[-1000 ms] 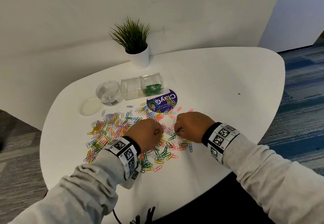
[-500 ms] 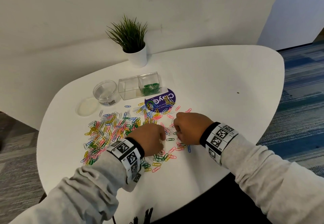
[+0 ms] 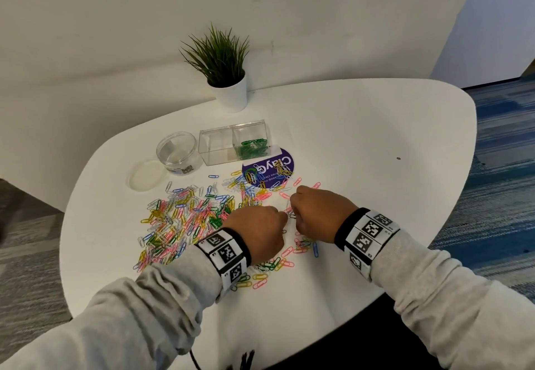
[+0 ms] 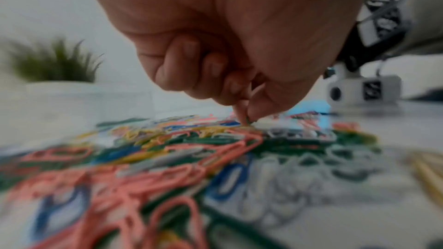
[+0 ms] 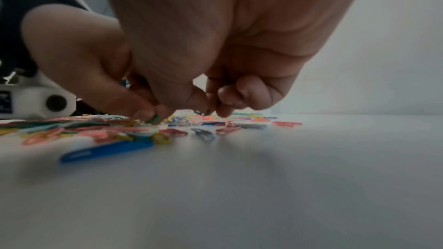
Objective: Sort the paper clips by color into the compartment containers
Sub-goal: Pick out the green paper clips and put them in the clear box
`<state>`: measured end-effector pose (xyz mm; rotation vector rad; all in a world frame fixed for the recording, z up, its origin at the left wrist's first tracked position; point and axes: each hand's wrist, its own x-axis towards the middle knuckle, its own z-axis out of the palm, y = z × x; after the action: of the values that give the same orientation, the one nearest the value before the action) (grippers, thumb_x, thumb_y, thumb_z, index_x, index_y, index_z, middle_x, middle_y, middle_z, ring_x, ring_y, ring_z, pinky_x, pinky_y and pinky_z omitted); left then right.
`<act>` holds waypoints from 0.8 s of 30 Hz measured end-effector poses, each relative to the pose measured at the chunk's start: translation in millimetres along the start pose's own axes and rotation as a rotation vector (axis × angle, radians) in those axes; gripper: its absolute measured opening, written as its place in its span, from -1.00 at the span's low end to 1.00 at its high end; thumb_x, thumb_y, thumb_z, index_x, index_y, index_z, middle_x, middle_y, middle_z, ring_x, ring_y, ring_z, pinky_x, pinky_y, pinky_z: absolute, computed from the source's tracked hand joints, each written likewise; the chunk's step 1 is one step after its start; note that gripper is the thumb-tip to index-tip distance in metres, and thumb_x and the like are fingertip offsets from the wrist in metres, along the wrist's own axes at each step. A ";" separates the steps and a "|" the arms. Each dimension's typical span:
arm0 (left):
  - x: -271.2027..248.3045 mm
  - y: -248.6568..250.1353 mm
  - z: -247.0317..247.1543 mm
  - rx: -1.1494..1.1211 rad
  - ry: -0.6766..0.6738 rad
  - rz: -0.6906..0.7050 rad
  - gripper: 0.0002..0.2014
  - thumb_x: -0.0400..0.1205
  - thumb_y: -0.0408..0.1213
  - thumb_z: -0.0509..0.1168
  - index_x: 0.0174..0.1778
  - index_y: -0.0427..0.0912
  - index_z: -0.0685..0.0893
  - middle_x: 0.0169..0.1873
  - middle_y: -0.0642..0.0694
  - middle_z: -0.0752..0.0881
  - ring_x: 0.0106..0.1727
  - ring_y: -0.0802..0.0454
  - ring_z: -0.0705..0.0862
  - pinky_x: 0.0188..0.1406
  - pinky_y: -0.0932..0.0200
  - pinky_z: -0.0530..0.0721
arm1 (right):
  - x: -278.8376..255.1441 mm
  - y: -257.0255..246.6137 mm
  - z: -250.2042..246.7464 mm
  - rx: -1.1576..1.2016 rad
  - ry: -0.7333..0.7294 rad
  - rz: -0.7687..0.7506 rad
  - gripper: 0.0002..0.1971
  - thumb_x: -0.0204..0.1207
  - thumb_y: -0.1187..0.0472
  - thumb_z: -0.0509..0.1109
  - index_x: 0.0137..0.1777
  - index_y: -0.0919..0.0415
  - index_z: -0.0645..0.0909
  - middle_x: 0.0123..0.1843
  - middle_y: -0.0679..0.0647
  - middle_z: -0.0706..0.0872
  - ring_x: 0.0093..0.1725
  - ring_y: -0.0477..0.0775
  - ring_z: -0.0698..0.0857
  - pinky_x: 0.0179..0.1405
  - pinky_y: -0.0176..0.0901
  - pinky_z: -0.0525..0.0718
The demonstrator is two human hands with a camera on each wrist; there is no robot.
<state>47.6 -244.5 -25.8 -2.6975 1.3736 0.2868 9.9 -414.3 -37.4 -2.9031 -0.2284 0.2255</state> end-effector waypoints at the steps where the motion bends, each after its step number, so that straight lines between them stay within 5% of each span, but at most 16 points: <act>1: 0.3 -5.4 -2.6 -0.093 0.005 -0.064 -0.80 0.64 -0.07 0.13 -0.14 -0.09 0.56 -0.27 -0.02 0.61 -0.27 -0.08 0.59 -0.30 0.08 0.62 | 0.1 0.2 -1.8 0.043 0.025 0.000 -0.88 0.60 0.16 0.25 0.03 0.16 0.56 0.04 0.08 0.58 -0.11 0.15 0.62 -0.22 -0.09 0.46; 4: 6.0 -33.3 -16.8 -0.505 -0.001 -0.330 -0.70 0.73 -0.13 0.10 -0.35 0.02 0.44 -0.37 0.07 0.51 -0.21 -0.04 0.55 -0.29 0.12 0.50 | 0.9 4.8 -12.7 0.258 0.103 0.037 -0.92 0.56 0.19 0.30 -0.11 0.18 0.56 -0.08 0.02 0.64 -0.16 0.05 0.61 -0.16 -0.06 0.60; 7: 12.7 -67.8 -33.0 -0.843 0.098 -0.469 -0.62 0.71 -0.34 0.13 -0.46 -0.04 0.33 -0.52 0.01 0.38 -0.39 -0.06 0.37 -0.45 0.15 0.31 | 5.3 14.2 -27.1 0.624 0.144 0.173 -0.96 0.51 0.24 0.41 -0.17 0.13 0.65 -0.22 0.02 0.78 -0.25 -0.01 0.75 -0.20 -0.16 0.73; 10: 16.5 -90.4 -47.0 -1.385 0.141 -0.562 -0.63 0.74 -0.19 0.19 -0.41 -0.06 0.35 -0.57 0.01 0.34 -0.53 0.03 0.17 -0.54 0.21 0.13 | 12.1 18.0 -37.0 1.116 0.128 0.258 -0.91 0.55 0.40 0.39 -0.19 0.32 0.63 -0.23 0.18 0.83 -0.35 0.08 0.77 -0.28 -0.11 0.78; 12: 23.1 -102.9 -54.6 -1.544 0.124 -0.561 -0.68 0.77 -0.14 0.20 -0.32 -0.10 0.43 -0.51 -0.02 0.40 -0.55 0.09 0.17 -0.65 0.28 0.12 | 21.1 19.3 -43.0 1.259 0.148 0.298 -0.89 0.56 0.46 0.36 -0.20 0.36 0.58 -0.24 0.24 0.80 -0.37 0.11 0.72 -0.27 -0.08 0.74; 16: 47.3 -122.4 -73.6 -1.590 0.191 -0.559 -0.82 0.75 -0.26 0.22 -0.15 -0.22 0.59 -0.44 -0.07 0.52 -0.57 0.13 0.24 -0.66 0.29 0.13 | 60.3 18.1 -62.8 0.979 0.251 0.313 -0.89 0.47 0.41 0.39 -0.16 0.26 0.51 -0.33 0.26 0.78 -0.39 0.19 0.76 -0.21 0.09 0.79; 21: 87.3 -132.4 -94.9 -1.552 0.323 -0.708 -0.84 0.69 -0.38 0.26 -0.22 -0.24 0.59 -0.46 -0.10 0.51 -0.56 0.09 0.29 -0.62 0.29 0.20 | 127.7 -0.5 -93.3 0.591 0.309 0.181 -0.80 0.50 0.33 0.28 0.05 0.06 0.54 -0.21 0.01 0.65 -0.21 0.07 0.63 -0.25 -0.13 0.52; 24: 103.1 -138.9 -101.0 -1.555 0.409 -0.738 -0.77 0.72 -0.36 0.21 -0.26 -0.25 0.62 -0.41 -0.12 0.55 -0.49 0.06 0.36 -0.53 0.23 0.28 | 158.5 -6.1 -100.5 0.427 0.270 0.178 -0.79 0.55 0.33 0.23 0.08 0.07 0.59 0.00 0.03 0.65 -0.03 0.08 0.61 -0.11 -0.17 0.46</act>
<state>231.5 -262.0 51.6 -4.3331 -0.3150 1.0960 180.7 -402.0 39.6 -2.4896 0.1123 -0.0838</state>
